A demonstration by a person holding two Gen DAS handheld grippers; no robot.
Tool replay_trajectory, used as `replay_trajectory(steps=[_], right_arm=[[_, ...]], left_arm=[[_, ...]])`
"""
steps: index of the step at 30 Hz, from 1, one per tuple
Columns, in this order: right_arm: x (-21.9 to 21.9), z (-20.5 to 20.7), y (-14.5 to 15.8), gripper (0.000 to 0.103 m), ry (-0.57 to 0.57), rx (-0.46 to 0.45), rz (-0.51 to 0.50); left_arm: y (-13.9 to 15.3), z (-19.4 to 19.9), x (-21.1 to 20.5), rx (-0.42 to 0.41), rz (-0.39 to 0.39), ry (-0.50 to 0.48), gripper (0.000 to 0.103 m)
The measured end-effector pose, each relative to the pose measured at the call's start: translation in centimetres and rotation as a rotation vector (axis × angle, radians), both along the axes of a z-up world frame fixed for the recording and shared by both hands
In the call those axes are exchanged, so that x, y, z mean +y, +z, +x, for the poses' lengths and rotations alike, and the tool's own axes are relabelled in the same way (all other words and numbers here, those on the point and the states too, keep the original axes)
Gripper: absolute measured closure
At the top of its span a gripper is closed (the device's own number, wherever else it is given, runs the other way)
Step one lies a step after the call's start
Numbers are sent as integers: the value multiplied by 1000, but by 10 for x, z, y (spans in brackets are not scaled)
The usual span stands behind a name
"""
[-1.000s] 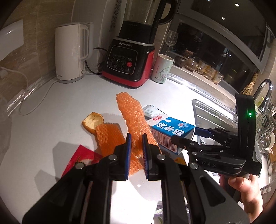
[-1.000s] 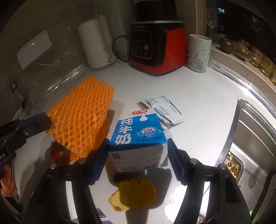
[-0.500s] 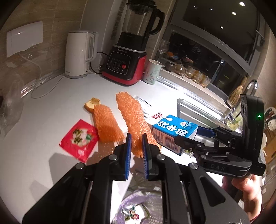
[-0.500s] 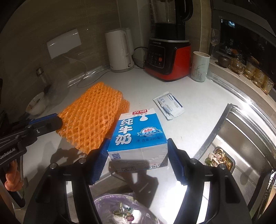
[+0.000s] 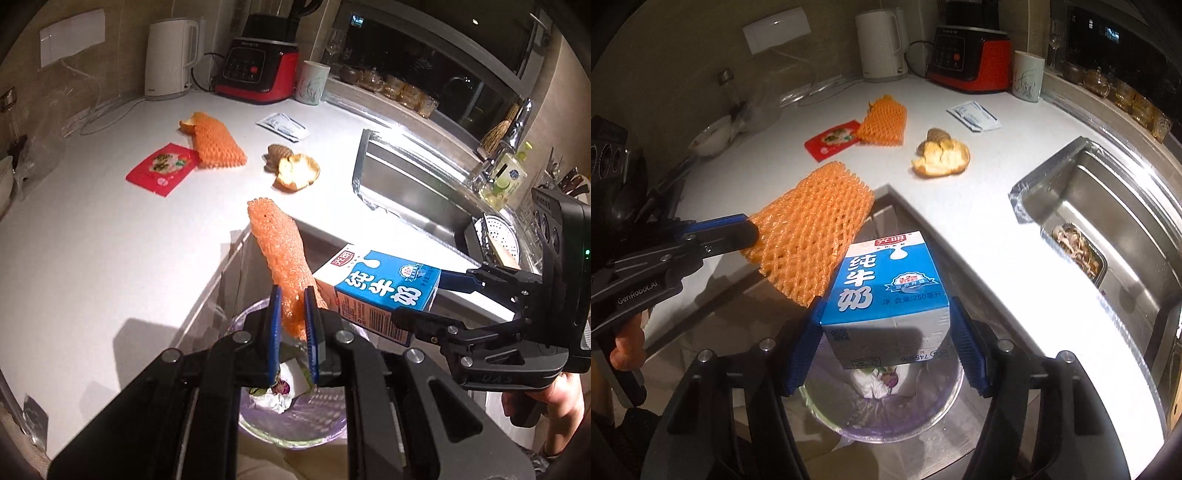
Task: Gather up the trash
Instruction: 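Carry foam net and milk carton over the bin and release the net with the left gripper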
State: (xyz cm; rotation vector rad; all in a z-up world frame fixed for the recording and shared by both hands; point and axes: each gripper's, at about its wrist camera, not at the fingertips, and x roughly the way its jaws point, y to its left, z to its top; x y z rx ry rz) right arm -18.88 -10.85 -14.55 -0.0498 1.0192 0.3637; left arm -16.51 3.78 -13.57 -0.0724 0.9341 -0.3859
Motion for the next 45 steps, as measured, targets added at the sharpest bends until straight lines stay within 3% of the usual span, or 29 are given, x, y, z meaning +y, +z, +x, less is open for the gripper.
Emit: replay_trajectory(steps=[8,17,22,24,30,35,40,45], right_arm=[[-8,-24,-32,36,7,59,-40],[-33,-33,-48,36,-35,92,-62],[-41,-34,-47,36,-49,93,-63],[-43,-34,-47,36,-51,96,-61],[-43,-32,-48,36,-42,102,-50],[-34,-27,-55,36,-11,114,-36],[-20,-23,-76,36,27,149,-24],[-4,-18,-114,33,65,260,-3]], left_arm=[[-49,-20,-8,85,56,-12,91],[-108,-22,-31,203,115,-70,91],[-123,-20,-37,262,99,-73,81],[-120,-20,-38,249,107,-65,62],[-99,-15,-34,203,103,-49,51],[-67,-15,-25,110,125,-10,34],[-38,-12,-6,46,141,45,29],[-23,-1,14,13,148,101,24]])
